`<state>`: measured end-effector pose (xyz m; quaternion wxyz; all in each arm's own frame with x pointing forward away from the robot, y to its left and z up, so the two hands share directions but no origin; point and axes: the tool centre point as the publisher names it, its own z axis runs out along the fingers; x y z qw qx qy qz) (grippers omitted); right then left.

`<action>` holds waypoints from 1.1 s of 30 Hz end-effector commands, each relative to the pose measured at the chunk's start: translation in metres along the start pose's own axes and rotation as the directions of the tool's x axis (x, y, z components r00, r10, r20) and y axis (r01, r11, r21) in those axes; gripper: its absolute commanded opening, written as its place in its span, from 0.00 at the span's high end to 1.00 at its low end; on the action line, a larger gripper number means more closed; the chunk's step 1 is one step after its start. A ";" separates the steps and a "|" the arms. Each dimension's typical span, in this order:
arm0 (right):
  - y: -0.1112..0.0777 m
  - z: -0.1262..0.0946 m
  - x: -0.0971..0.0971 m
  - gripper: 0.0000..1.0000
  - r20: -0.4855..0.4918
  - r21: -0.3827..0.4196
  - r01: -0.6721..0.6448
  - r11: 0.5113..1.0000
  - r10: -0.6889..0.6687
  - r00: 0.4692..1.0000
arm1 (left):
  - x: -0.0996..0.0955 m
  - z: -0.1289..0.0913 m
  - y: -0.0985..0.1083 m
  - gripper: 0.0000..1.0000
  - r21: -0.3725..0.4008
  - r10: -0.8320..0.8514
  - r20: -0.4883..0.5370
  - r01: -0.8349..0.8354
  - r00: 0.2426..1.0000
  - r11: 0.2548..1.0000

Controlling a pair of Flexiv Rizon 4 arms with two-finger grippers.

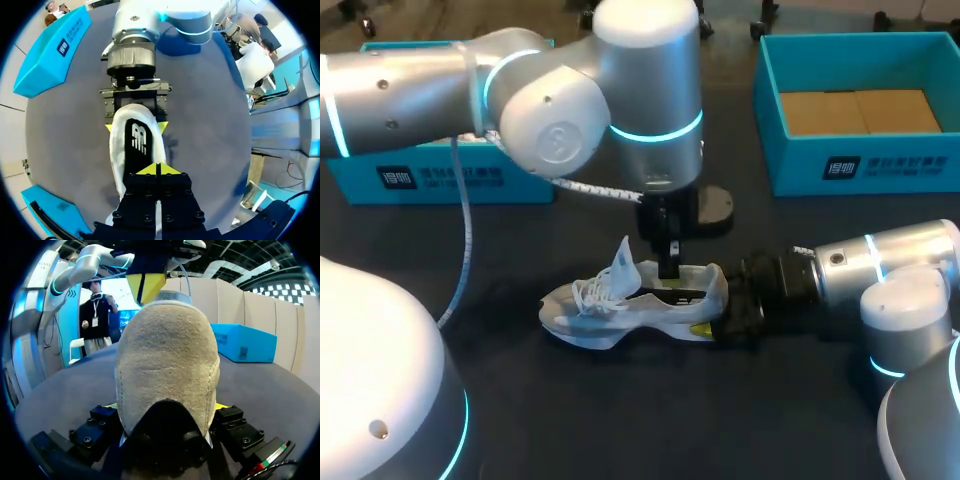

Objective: Take the shoe out of the shoebox, open the shoe tongue, remove and reinsert the insole, then place the shoe into the shoebox

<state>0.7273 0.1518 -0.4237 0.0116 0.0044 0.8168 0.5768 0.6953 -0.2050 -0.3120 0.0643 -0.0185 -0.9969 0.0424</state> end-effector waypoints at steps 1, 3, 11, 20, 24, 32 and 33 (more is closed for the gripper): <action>-0.001 0.004 0.001 1.00 0.000 0.006 0.000 1.000 0.000 1.000 | -0.018 0.029 -0.012 1.00 -0.032 -0.018 -0.044 0.017 0.999 0.999; -0.001 0.004 0.001 1.00 0.000 0.006 0.000 1.000 0.000 1.000 | -0.020 0.036 -0.010 1.00 -0.034 -0.020 -0.054 0.019 0.998 0.999; -0.001 0.004 0.001 1.00 0.000 0.006 0.000 1.000 0.000 1.000 | -0.012 0.051 0.004 1.00 -0.065 -0.014 -0.095 0.008 0.995 0.998; -0.001 0.004 0.001 1.00 0.000 0.006 0.000 1.000 0.000 1.000 | -0.008 0.058 0.022 1.00 -0.083 -0.028 -0.139 0.016 0.990 0.996; -0.001 0.004 0.001 1.00 0.000 0.006 0.000 1.000 0.000 1.000 | -0.004 0.059 0.024 1.00 -0.084 -0.002 -0.163 -0.012 0.987 0.996; -0.001 0.004 0.001 1.00 0.000 0.006 0.000 1.000 0.000 1.000 | 0.001 0.069 0.024 1.00 -0.087 0.025 -0.106 -0.034 0.994 0.996; -0.001 0.004 0.001 1.00 0.000 0.006 0.000 1.000 0.000 1.000 | 0.001 0.071 0.023 0.91 -0.088 0.029 -0.093 -0.037 0.995 0.995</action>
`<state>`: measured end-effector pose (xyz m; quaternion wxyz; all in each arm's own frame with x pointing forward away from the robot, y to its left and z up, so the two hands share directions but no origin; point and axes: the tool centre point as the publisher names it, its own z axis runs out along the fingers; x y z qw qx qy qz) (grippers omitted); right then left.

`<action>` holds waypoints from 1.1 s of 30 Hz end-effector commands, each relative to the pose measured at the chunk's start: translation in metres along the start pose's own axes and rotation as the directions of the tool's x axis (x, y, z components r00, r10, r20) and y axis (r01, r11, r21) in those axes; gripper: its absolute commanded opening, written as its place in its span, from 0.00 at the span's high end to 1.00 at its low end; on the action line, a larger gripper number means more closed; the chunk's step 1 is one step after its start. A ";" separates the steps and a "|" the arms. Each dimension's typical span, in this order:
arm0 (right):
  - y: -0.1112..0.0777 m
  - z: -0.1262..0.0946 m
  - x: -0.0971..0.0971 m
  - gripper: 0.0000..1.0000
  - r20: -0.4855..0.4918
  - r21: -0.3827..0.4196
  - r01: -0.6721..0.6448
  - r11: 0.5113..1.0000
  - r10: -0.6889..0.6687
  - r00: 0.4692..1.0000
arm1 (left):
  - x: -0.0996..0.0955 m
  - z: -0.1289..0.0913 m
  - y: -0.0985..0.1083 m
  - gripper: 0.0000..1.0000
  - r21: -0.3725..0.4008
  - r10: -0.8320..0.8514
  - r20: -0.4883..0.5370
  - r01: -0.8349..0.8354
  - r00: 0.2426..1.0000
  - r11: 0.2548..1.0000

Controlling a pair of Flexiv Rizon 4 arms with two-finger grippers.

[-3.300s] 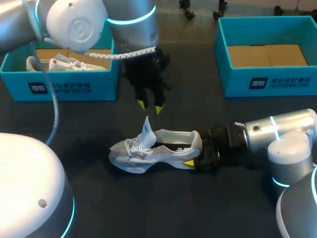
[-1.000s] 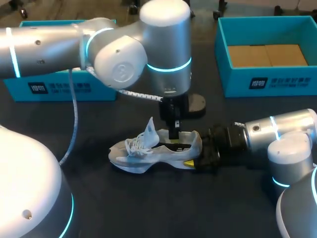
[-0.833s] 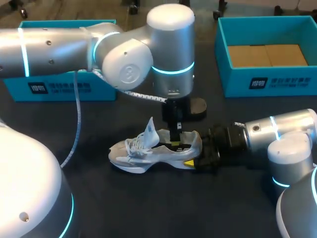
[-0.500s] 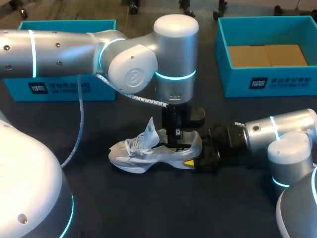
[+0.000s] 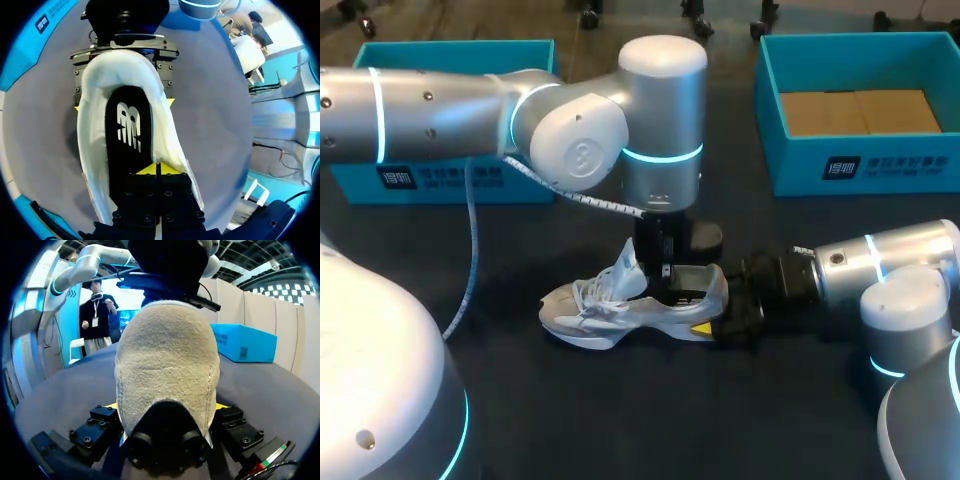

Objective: Take the shoe out of the shoebox, open the shoe tongue, remove and reinsert the insole, then place the shoe into the shoebox

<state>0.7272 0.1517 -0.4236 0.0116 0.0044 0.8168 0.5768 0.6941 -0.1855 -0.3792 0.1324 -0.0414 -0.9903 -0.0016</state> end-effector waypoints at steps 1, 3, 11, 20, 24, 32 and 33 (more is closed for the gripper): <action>-0.001 0.004 0.001 1.00 0.000 0.006 0.000 1.000 0.000 1.000 | 0.007 0.008 -0.003 0.79 -0.001 0.002 0.048 -0.002 0.999 1.000; -0.001 0.004 0.001 1.00 0.000 0.006 0.000 1.000 0.000 1.000 | 0.006 0.010 -0.003 0.61 0.000 -0.002 0.056 0.001 0.998 1.000; -0.001 0.004 0.001 1.00 0.000 0.006 0.000 1.000 0.000 1.000 | -0.003 0.022 -0.004 0.57 0.001 -0.020 0.136 0.021 0.990 1.000; -0.001 0.004 0.001 1.00 0.000 0.006 0.000 1.000 0.000 1.000 | -0.016 0.031 -0.007 0.57 -0.018 -0.026 0.241 0.031 0.970 0.999; -0.001 0.004 0.001 1.00 0.000 0.006 0.000 1.000 0.000 1.000 | -0.027 0.037 -0.008 0.58 -0.020 -0.045 0.291 0.053 0.956 0.998; -0.001 0.004 0.001 1.00 0.000 0.006 0.000 1.000 0.000 1.000 | -0.047 0.041 -0.009 0.71 -0.027 -0.088 0.425 0.109 0.901 0.994; -0.001 0.004 0.001 1.00 0.000 0.006 0.000 1.000 0.000 1.000 | -0.050 0.041 -0.009 0.75 -0.028 -0.095 0.436 0.119 0.895 0.992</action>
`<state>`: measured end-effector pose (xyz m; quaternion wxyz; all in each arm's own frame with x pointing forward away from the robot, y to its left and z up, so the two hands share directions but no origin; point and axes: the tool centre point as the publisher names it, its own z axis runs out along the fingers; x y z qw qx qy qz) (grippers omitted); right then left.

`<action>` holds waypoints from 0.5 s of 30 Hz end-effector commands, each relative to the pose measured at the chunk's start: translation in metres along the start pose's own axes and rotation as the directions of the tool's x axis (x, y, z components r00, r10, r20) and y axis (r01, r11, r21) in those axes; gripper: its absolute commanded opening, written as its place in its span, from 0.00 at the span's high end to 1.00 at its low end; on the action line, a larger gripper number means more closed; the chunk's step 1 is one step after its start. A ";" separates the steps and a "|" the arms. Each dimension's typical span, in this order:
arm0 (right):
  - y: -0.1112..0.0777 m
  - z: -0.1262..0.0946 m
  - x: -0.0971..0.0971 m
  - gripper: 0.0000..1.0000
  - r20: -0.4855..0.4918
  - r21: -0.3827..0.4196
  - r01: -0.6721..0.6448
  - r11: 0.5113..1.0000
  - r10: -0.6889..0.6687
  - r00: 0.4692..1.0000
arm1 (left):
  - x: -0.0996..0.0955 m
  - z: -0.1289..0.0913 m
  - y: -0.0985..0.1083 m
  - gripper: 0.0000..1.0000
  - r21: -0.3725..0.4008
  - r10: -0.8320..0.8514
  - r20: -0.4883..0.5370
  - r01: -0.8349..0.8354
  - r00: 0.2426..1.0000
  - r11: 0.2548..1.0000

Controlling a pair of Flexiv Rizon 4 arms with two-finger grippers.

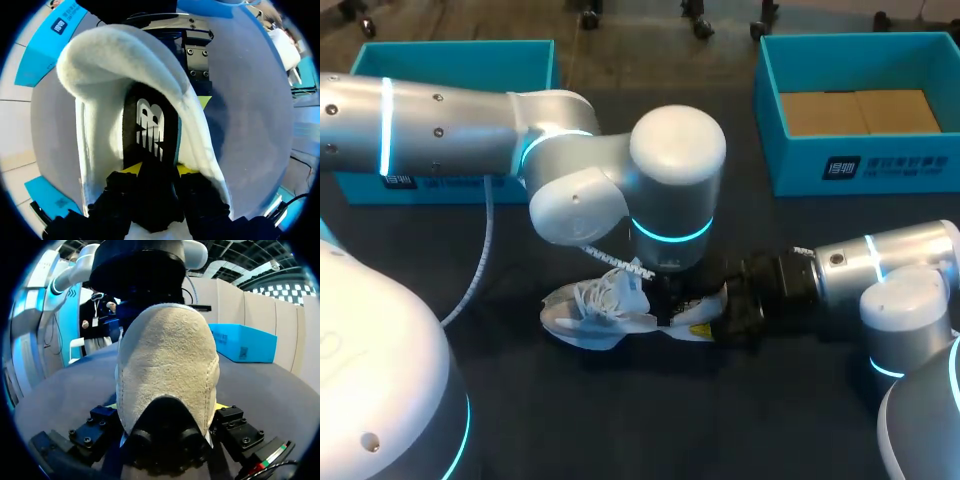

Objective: Take the shoe out of the shoebox, open the shoe tongue, remove and reinsert the insole, then place the shoe into the shoebox

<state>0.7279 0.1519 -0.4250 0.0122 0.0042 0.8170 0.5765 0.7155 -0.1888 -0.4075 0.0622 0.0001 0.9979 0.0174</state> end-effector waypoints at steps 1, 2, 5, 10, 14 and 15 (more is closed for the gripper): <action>0.000 0.004 0.001 1.00 -0.001 0.005 -0.001 1.000 0.001 1.000 | -0.015 0.026 -0.011 0.76 -0.021 -0.028 0.068 0.029 0.997 0.999; 0.000 0.004 0.001 1.00 -0.001 0.005 -0.001 1.000 0.001 1.000 | -0.018 0.027 -0.011 0.78 -0.023 -0.034 0.068 0.035 0.997 0.999; 0.000 0.004 0.001 1.00 -0.001 0.005 -0.001 1.000 0.001 1.000 | -0.022 0.026 -0.010 0.84 -0.028 -0.049 0.065 0.050 0.997 0.998; 0.000 0.004 0.001 1.00 -0.001 0.005 -0.001 1.000 0.001 1.000 | -0.022 0.016 -0.005 1.00 -0.005 -0.047 0.007 0.047 0.999 0.999; 0.000 0.004 0.001 1.00 -0.001 0.005 -0.001 1.000 0.001 1.000 | -0.015 0.000 0.001 1.00 0.034 -0.044 -0.044 0.045 0.998 0.998; 0.000 0.004 0.001 1.00 -0.001 0.005 -0.001 1.000 0.001 1.000 | -0.014 -0.003 0.002 1.00 0.044 -0.039 -0.060 0.042 0.997 0.998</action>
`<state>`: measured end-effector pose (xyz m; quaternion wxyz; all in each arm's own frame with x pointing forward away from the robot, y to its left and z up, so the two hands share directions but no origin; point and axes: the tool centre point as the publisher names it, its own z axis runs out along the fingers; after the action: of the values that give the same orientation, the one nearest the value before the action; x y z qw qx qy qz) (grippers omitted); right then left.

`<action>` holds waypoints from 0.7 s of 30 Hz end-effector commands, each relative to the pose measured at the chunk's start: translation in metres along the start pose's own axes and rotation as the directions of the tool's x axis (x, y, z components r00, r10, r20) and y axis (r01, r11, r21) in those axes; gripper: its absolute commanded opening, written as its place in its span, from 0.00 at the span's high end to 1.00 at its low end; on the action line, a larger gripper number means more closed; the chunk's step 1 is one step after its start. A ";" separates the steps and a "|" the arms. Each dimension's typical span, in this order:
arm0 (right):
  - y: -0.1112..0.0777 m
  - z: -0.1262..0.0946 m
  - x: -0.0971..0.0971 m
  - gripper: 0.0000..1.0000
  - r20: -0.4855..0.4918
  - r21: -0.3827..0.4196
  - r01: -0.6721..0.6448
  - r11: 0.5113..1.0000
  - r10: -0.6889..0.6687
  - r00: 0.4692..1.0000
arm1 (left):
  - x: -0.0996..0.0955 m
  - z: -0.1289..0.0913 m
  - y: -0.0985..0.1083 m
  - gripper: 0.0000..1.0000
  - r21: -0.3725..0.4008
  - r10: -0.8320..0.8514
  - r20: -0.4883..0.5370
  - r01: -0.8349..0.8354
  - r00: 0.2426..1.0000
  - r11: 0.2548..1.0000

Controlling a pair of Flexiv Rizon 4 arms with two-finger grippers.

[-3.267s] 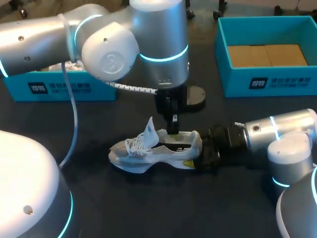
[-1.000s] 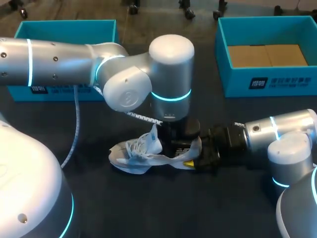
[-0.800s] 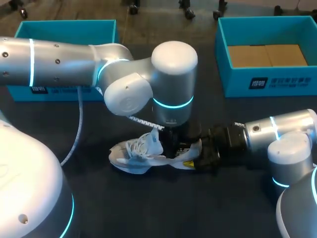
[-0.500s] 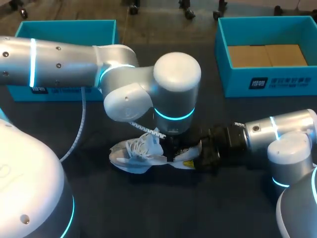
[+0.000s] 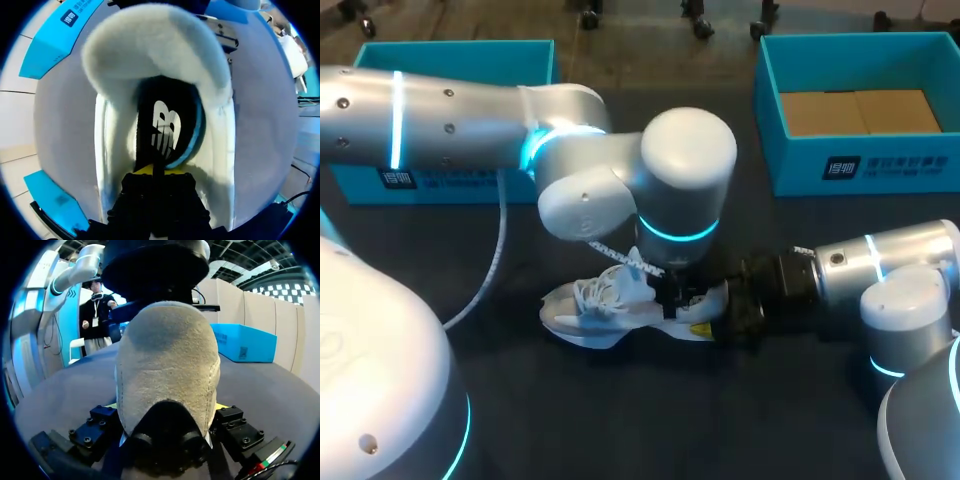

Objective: Take the shoe out of the shoebox, open the shoe tongue, remove and reinsert the insole, then place the shoe into the shoebox

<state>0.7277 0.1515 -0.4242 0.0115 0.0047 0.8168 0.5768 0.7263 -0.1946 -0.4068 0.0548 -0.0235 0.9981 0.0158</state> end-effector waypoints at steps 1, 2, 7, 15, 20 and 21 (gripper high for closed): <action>-0.001 0.004 0.001 1.00 0.000 0.006 0.000 1.000 0.000 1.000 | -0.004 -0.008 0.009 1.00 0.060 0.011 -0.065 -0.007 0.998 0.998; -0.001 0.004 0.001 1.00 0.000 0.006 0.000 1.000 0.000 1.000 | -0.004 -0.012 0.010 1.00 0.068 0.010 -0.068 -0.005 0.998 0.998; -0.001 0.004 0.001 1.00 0.000 0.006 0.000 1.000 0.000 1.000 | -0.001 -0.027 0.011 1.00 0.106 0.017 -0.106 -0.006 0.994 0.994; -0.001 0.004 0.001 1.00 0.000 0.006 0.000 1.000 0.000 1.000 | -0.001 -0.038 0.014 1.00 0.146 0.002 -0.103 0.013 0.995 0.989; -0.001 0.004 0.001 1.00 0.000 0.006 0.000 1.000 0.000 1.000 | -0.004 -0.047 0.016 1.00 0.186 -0.025 -0.118 0.046 0.993 0.982; -0.001 0.004 0.001 1.00 0.000 0.006 0.000 1.000 0.000 1.000 | -0.004 -0.049 0.016 1.00 0.190 -0.026 -0.119 0.049 0.993 0.981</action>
<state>0.7273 0.1520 -0.4238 0.0117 0.0043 0.8167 0.5769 0.7245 -0.1895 -0.3638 -0.0002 -0.0391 0.9969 -0.0684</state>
